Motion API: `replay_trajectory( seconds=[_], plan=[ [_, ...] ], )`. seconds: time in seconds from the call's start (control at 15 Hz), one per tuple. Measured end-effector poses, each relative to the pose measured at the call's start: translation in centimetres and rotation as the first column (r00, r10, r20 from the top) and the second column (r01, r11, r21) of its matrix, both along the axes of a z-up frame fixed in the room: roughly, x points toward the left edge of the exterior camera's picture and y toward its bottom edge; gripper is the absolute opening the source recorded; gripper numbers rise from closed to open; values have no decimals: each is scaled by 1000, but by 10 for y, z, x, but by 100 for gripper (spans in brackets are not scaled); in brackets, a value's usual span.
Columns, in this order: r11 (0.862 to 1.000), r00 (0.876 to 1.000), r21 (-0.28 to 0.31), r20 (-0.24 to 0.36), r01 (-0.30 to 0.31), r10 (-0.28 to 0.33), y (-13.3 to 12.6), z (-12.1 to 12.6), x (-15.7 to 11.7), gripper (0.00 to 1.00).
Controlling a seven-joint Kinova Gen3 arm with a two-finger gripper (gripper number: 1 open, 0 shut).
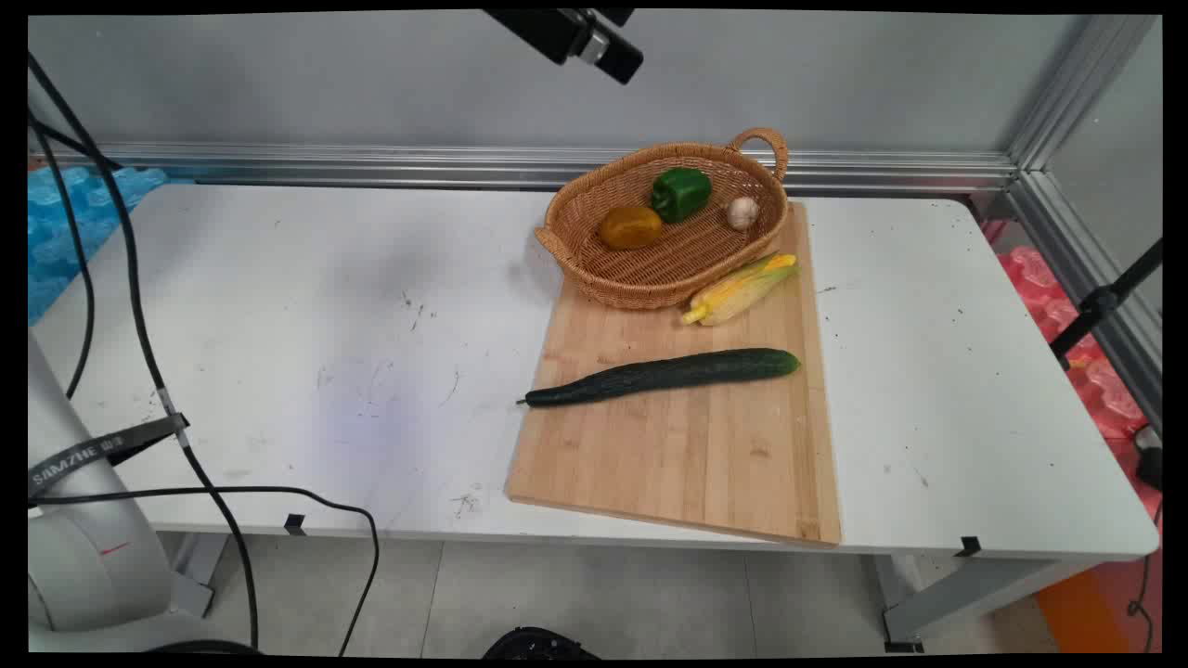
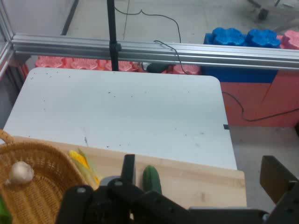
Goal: Pick up the cucumber from the cutting board
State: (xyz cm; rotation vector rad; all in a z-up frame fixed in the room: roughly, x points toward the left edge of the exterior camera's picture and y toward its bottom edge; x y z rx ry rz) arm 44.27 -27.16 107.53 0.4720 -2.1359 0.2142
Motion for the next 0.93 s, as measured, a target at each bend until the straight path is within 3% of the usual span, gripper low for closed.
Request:
replay_trajectory(
  seconds=[0.4, 0.67, 0.93],
  plan=[
    [999, 993, 41, 117, 8, -13, 0, -31, -27, 100],
    [997, 975, 75, 220, 18, -34, -2, -67, -50, 100],
    [994, 949, 105, 314, 5, -38, -7, -108, -75, 100]
  ],
)
